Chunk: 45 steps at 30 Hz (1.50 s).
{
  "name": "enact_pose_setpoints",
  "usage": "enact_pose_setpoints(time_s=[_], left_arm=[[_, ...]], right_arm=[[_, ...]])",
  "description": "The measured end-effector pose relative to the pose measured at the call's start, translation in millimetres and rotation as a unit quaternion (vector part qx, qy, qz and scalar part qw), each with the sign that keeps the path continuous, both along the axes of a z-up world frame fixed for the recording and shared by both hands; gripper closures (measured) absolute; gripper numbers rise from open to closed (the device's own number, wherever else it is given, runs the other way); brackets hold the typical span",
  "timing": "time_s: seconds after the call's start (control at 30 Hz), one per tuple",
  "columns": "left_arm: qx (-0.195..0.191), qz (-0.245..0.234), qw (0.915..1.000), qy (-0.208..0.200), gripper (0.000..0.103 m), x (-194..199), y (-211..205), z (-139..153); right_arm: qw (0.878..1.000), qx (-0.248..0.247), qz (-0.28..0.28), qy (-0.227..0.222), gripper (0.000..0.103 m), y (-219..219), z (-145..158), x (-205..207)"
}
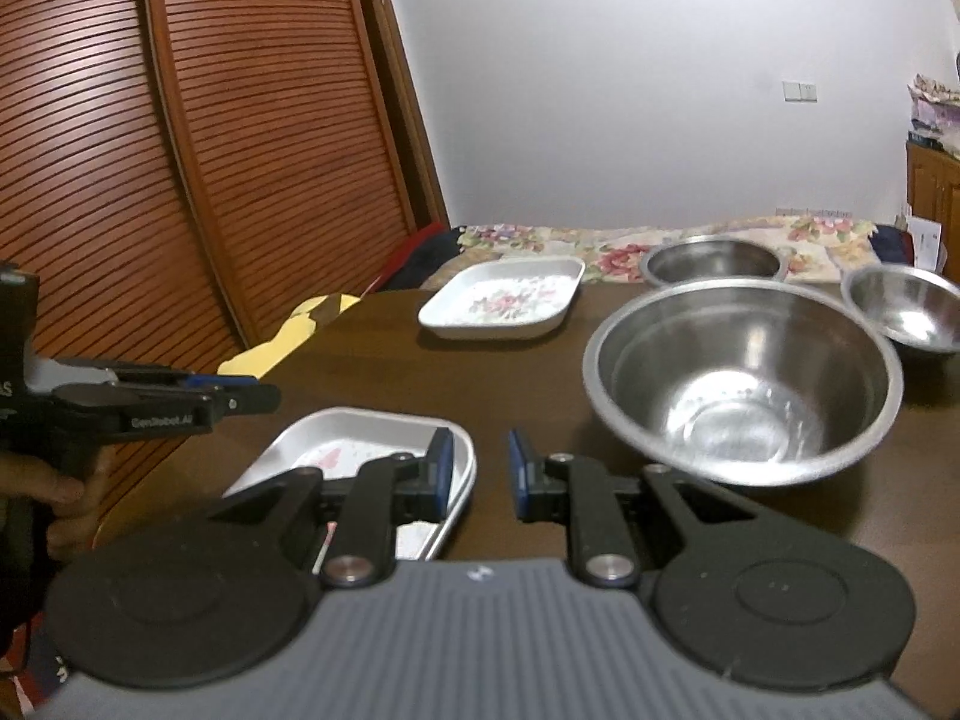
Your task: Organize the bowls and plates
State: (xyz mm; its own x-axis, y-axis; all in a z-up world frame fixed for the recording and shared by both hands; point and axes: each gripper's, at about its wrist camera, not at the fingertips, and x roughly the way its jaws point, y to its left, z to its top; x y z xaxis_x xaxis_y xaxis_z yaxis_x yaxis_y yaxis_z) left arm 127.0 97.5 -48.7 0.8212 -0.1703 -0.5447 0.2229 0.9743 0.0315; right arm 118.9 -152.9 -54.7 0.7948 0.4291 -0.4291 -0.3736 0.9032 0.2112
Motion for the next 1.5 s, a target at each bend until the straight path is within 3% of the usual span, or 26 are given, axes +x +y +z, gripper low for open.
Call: enact_pose_setpoints(time_s=[0.2, 0.43, 0.53, 0.63, 0.87, 1.1, 1.5], left_arm=[[0.013, -0.005, 0.9999, -0.009, 0.078, 18, -3, 8], [0.003, -0.013, 0.9999, -0.011, 0.066, 54, -4, 16], [-0.006, -0.016, 0.9998, -0.010, 0.059, 71, -3, 20], [-0.010, -0.017, 0.9998, -0.009, 0.057, 90, -2, 24], [-0.017, -0.019, 0.9997, 0.005, 0.057, 141, 6, 21], [-0.026, -0.026, 0.9986, 0.038, 0.064, 182, 10, -3], [-0.046, -0.039, 0.9962, 0.064, 0.078, 212, 10, -25]], right_arm=[[1.000, -0.018, 0.011, -0.008, 0.082, 2, 23, 21], [0.999, -0.028, 0.016, -0.004, 0.081, 1, 44, 55], [0.999, -0.035, 0.017, 0.000, 0.068, 4, 50, 72], [0.999, -0.046, 0.019, 0.009, 0.066, 9, 54, 94], [0.995, -0.077, 0.035, 0.053, 0.066, 26, 49, 152], [0.987, -0.103, 0.046, 0.114, 0.066, 41, 25, 204], [0.974, -0.146, 0.063, 0.160, 0.069, 52, 2, 239]])
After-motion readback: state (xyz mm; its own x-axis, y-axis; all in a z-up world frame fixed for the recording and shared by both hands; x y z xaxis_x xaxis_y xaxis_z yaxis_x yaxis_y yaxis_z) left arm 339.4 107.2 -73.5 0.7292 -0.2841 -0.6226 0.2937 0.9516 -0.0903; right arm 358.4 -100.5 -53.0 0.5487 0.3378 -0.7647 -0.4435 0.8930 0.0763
